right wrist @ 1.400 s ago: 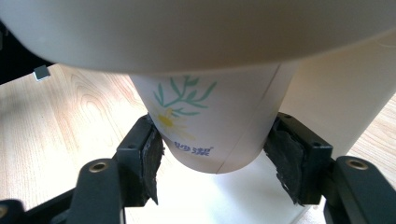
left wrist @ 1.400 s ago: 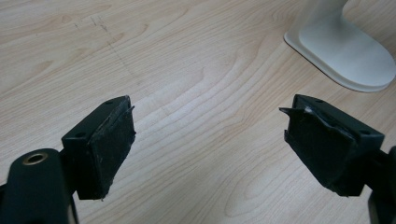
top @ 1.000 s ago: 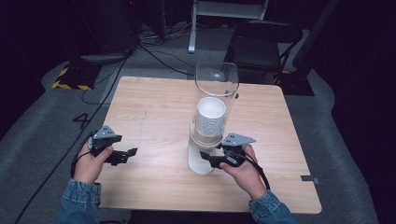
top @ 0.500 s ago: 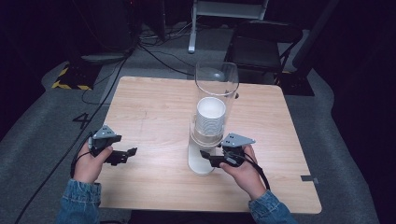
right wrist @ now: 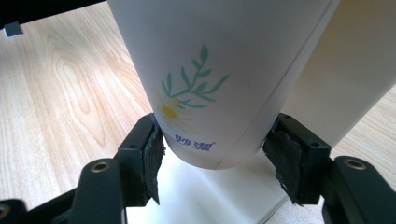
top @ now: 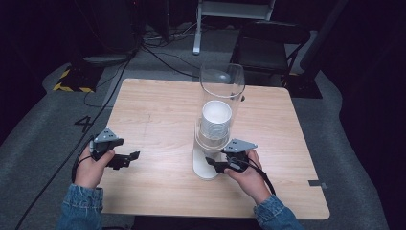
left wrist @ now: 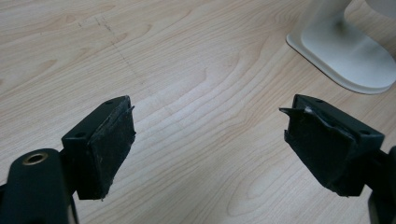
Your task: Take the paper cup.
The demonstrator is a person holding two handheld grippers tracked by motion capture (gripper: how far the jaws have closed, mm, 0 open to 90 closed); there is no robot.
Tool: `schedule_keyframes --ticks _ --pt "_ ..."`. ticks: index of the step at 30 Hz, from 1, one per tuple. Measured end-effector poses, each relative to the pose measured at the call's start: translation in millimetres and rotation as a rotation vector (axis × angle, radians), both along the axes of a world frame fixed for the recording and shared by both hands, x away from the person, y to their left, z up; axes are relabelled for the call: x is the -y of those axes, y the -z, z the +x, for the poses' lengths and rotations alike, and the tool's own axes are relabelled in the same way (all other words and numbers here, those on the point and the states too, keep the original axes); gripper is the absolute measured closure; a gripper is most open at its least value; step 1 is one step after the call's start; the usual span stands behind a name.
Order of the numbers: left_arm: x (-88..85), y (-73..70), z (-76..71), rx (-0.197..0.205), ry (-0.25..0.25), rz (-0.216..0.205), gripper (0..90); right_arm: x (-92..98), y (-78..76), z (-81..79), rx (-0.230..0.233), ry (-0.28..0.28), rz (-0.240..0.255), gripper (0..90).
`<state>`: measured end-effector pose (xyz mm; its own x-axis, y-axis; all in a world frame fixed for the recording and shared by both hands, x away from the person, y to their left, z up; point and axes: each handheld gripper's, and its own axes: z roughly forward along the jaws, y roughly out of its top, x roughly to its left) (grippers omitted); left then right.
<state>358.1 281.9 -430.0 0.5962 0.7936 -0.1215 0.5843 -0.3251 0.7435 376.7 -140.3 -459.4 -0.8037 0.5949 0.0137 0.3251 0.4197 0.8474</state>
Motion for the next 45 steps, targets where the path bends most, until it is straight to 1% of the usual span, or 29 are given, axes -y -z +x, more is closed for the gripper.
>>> schedule_keyframes --ticks 2,3,6,9,10,12,14,18,19,21,24,25,29,32,33,34,36,39,44,45 --pt "0.2 0.2 0.0 0.001 0.001 0.001 15.5 -0.7 1.1 -0.6 -0.005 -0.004 -0.005 39.2" --pt "0.4 0.0 -0.3 0.001 0.003 0.001 15.5 -1.2 3.9 -1.5 -0.010 -0.007 -0.019 39.2" --pt "-0.4 -0.7 -0.5 0.001 0.005 0.002 15.5 0.4 5.2 -2.3 -0.015 -0.009 -0.031 39.2" --pt "-0.5 0.2 0.0 -0.001 0.001 0.001 15.5 4.1 6.6 -4.5 -0.023 -0.007 -0.041 39.2" --pt "-0.5 0.4 0.5 -0.001 0.004 0.003 15.5 5.8 7.6 -5.7 -0.034 -0.006 -0.042 39.2" --pt "0.3 1.0 1.2 -0.004 0.002 0.001 15.5 8.1 9.5 -6.7 -0.042 -0.002 -0.049 39.2" --pt "1.1 1.4 2.2 -0.008 0.007 0.003 15.5 9.9 12.0 -7.7 -0.048 -0.003 -0.059 39.2" --pt "2.3 1.9 3.0 -0.010 0.011 -0.002 15.5 12.1 14.0 -8.7 -0.050 -0.001 -0.077 39.3" --pt "1.9 2.0 4.1 -0.005 0.013 0.001 15.5 14.4 15.1 -9.6 -0.055 0.001 -0.084 39.3" --pt "2.5 2.5 4.5 -0.011 0.005 -0.007 15.6 17.4 16.1 -10.8 -0.057 0.007 -0.091 39.3" --pt "2.9 2.6 6.0 -0.009 0.008 -0.001 15.6 22.1 17.7 -13.5 -0.062 0.010 -0.102 39.3" --pt "3.2 2.6 6.9 -0.006 0.016 0.003 15.5 23.2 18.1 -14.4 -0.064 0.010 -0.105 39.3" --pt "5.5 2.6 8.1 -0.011 0.017 -0.004 15.5 29.4 18.2 -16.9 -0.063 0.018 -0.109 39.3" --pt "8.1 3.7 10.0 -0.014 0.019 -0.005 15.6 40.5 15.6 -18.3 -0.066 0.045 -0.102 39.3" --pt "8.1 3.7 10.0 -0.014 0.019 -0.005 15.6 40.5 15.6 -18.3 -0.066 0.045 -0.102 39.3" --pt "8.4 3.9 10.7 -0.016 0.018 -0.001 15.6 47.8 15.1 -17.9 -0.069 0.064 -0.100 39.3" --pt "8.6 4.2 11.1 -0.016 0.017 -0.003 15.6 54.6 14.8 -17.6 -0.075 0.078 -0.100 39.3" --pt "9.2 4.9 12.3 -0.016 0.019 -0.001 15.6 66.0 14.8 -17.3 -0.078 0.114 -0.097 39.3" --pt "9.7 5.5 12.6 -0.019 0.021 0.001 15.6 85.5 13.4 -9.8 -0.077 0.201 -0.085 39.3" --pt "9.7 5.5 12.6 -0.019 0.021 0.001 15.6 85.5 13.4 -9.8 -0.077 0.201 -0.085 39.3"
